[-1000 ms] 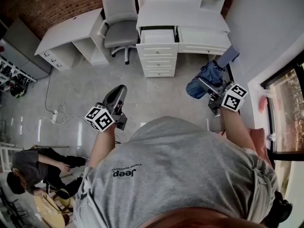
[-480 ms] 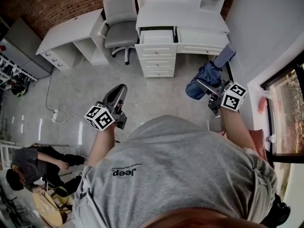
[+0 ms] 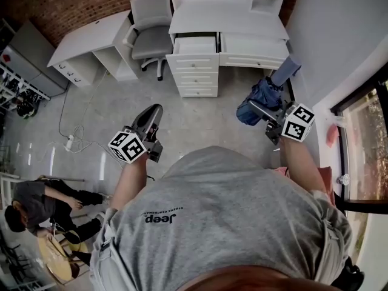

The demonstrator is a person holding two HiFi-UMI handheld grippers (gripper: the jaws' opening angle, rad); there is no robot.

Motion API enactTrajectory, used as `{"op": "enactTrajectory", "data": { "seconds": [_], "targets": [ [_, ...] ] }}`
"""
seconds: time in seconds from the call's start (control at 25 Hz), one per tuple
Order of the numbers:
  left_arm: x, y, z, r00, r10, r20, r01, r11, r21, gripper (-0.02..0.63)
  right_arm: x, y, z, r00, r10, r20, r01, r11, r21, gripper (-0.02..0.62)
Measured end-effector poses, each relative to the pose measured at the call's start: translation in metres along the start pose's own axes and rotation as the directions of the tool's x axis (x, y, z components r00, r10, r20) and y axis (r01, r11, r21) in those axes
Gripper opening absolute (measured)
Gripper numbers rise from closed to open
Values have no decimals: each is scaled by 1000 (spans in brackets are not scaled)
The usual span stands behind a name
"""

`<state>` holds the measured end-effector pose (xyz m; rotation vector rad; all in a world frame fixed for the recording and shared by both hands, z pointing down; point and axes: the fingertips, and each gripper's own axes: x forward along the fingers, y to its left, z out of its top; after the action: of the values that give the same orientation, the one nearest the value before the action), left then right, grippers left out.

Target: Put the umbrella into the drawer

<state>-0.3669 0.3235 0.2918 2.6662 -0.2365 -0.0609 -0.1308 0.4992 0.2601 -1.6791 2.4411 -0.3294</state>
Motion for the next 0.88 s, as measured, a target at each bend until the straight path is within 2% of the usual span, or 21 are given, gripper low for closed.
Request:
{"op": "enactTrajectory", "data": {
  "seconds": [0.4, 0.88],
  "targets": [
    [21, -23, -25, 999, 10, -44, -10, 1000, -3, 49, -31, -26, -15, 1000, -13, 3, 12, 1000, 22, 261],
    [46, 18, -23, 997, -44, -63, 42, 998, -38, 49, 3, -47, -21, 998, -51, -26, 52, 999, 17, 261]
  ]
}}
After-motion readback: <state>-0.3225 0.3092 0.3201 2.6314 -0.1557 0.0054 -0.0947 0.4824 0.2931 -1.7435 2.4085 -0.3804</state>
